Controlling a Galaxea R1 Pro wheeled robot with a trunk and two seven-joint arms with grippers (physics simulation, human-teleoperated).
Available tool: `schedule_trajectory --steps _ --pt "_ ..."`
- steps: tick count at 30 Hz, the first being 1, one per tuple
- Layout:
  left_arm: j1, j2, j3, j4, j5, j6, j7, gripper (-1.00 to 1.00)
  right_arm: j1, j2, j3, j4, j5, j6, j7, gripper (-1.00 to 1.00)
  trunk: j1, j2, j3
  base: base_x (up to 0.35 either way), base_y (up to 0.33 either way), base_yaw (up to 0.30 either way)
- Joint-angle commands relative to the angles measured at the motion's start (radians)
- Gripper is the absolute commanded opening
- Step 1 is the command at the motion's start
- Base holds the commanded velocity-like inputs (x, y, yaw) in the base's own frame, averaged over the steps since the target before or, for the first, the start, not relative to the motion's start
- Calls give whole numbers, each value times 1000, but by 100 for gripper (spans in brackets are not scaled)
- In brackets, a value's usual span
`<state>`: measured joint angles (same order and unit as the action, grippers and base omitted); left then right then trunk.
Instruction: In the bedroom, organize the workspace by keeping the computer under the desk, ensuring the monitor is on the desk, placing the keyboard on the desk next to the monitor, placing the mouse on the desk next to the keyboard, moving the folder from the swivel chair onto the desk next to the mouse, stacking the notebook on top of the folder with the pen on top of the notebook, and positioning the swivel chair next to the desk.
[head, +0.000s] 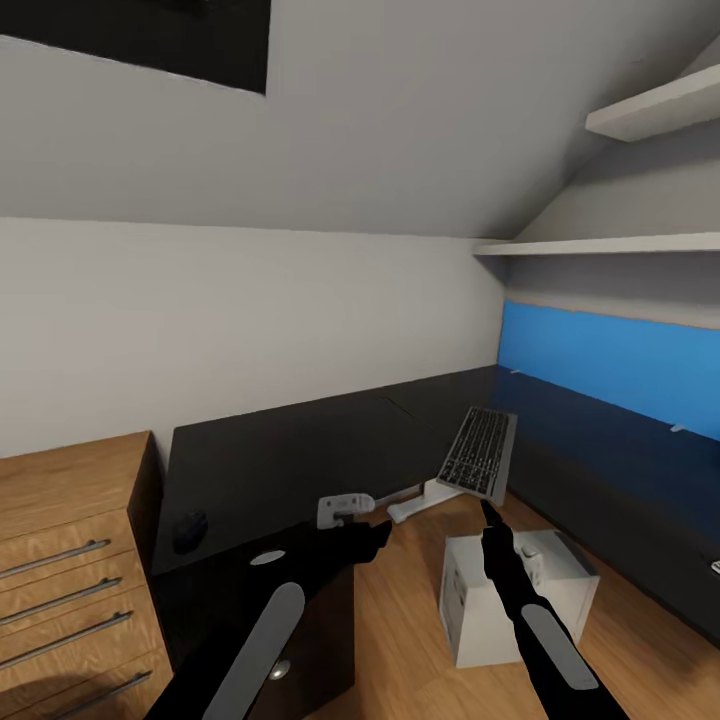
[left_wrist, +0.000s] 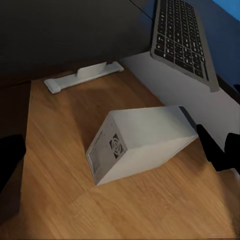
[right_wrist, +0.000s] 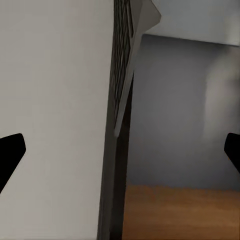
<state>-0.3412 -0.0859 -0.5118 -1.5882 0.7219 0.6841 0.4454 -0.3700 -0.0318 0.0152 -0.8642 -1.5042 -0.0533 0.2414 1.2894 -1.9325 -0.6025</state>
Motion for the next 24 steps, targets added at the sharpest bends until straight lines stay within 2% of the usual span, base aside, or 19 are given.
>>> schedule_trajectory --steps 1,12,17,19,24 --pt "-1 0 -2 -1 10 2 10 100 -1 0 2 1 -10 -3 4 100 0 0 -1 84 0 0" --pt "-1 1 -22 -14 10 1 8 100 -1 0 0 2 -10 -3 4 100 0 0 -1 20 0 0" --pt "-1 3 -78 -27 10 -1 7 100 -1 0 -1 2 -10 -3 4 100 0 0 -1 2 0 0" --pt "-1 3 -119 -30 10 -1 7 100 -1 0 -1 2 -10 -3 4 100 0 0 -1 0 0 0" --pt "-1 3 -137 -31 10 -1 7 100 -1 0 -1 2 -10 -3 4 100 0 0 -1 6 0 0"
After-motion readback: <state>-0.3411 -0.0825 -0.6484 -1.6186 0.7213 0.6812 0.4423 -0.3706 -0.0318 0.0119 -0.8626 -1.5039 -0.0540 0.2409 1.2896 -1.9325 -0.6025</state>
